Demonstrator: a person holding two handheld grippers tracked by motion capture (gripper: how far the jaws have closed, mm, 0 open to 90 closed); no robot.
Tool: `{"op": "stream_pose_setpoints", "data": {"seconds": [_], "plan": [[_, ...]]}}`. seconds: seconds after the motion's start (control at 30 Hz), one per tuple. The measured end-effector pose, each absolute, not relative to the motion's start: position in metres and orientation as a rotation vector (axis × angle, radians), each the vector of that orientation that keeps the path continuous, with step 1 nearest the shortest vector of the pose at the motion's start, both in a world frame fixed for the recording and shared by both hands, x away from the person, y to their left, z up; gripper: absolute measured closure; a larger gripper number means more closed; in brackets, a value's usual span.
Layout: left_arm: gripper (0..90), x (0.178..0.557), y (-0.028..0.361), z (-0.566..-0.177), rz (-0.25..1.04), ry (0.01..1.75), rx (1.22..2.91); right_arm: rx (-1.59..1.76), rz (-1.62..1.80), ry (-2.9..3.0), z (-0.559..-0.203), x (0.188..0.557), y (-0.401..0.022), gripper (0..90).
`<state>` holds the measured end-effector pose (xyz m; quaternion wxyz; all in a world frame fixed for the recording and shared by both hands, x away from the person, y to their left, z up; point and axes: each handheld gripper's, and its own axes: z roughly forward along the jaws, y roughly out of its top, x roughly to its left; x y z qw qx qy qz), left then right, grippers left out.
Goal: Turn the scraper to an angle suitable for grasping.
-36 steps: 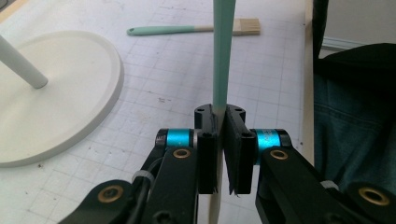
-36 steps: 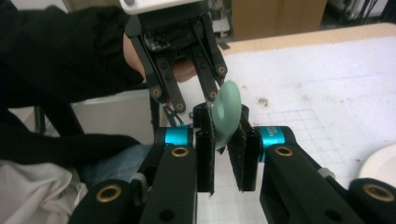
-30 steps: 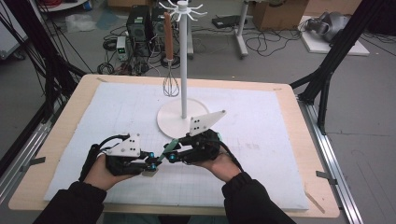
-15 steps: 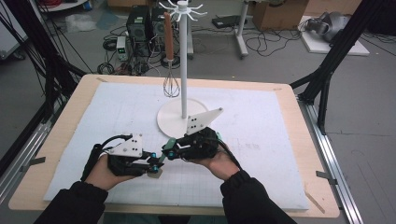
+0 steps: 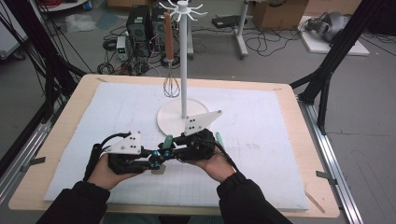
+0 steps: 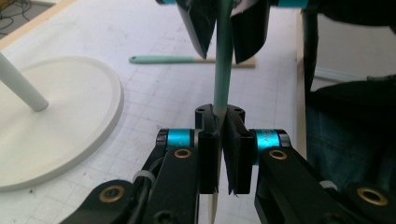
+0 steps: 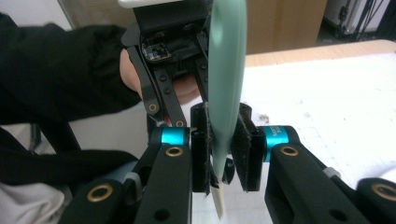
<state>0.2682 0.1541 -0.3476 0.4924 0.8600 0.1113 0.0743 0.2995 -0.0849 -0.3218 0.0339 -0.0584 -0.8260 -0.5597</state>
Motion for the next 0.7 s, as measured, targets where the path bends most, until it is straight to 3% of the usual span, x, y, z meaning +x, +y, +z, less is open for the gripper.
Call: {"op": "stream_pose_setpoints", "data": {"seconds": [0.4,0.7], "plan": [[82.5,0.27,0.156,-0.348,0.157,0.302,2.063,-0.217,-1.75,-2.498,-0.326,0.303,-0.087,83.0],[63.5,0.268,0.158,-0.349,0.237,0.346,2.096,-0.279,-1.665,-2.569,-0.322,0.31,-0.09,83.4]]}}
